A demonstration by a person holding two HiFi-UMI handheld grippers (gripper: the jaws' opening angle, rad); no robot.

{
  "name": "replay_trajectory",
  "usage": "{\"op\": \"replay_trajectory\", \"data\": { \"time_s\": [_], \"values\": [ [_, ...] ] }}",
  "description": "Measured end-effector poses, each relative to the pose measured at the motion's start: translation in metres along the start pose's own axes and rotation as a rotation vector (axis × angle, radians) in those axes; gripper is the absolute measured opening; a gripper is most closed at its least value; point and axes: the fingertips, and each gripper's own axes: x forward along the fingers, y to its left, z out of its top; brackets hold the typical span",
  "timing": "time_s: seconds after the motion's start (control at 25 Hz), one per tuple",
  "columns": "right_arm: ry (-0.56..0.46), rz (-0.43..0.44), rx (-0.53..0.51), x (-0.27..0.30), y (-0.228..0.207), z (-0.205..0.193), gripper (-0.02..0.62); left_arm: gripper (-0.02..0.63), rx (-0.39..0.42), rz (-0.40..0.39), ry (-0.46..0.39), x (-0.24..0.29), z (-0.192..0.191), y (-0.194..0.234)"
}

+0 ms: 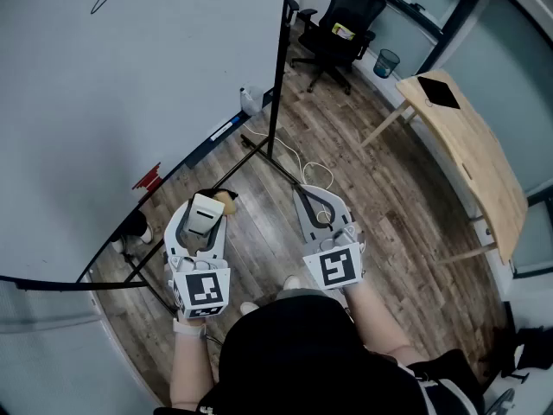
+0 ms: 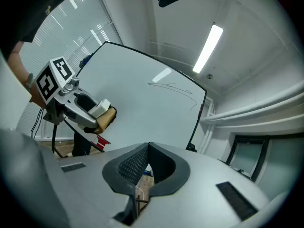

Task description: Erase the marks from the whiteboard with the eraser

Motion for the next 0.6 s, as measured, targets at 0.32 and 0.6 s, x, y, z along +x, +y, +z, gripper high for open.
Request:
{"op": "replay_trajectory", "data": {
  "time_s": [0.32, 0.6],
  "values": [
    [-0.004, -0.001, 0.033, -0.011, -0.034, -0.028, 0.026, 0.268, 0.003, -0.028, 0.02, 0.033, 0.018, -0.033],
    [-0.034, -0.032, 0.1, -0.033, -0.091, -0.07, 0.028, 0.268, 0.059, -0.018, 0.045, 0.08, 0.058, -0.063]
  ]
}}
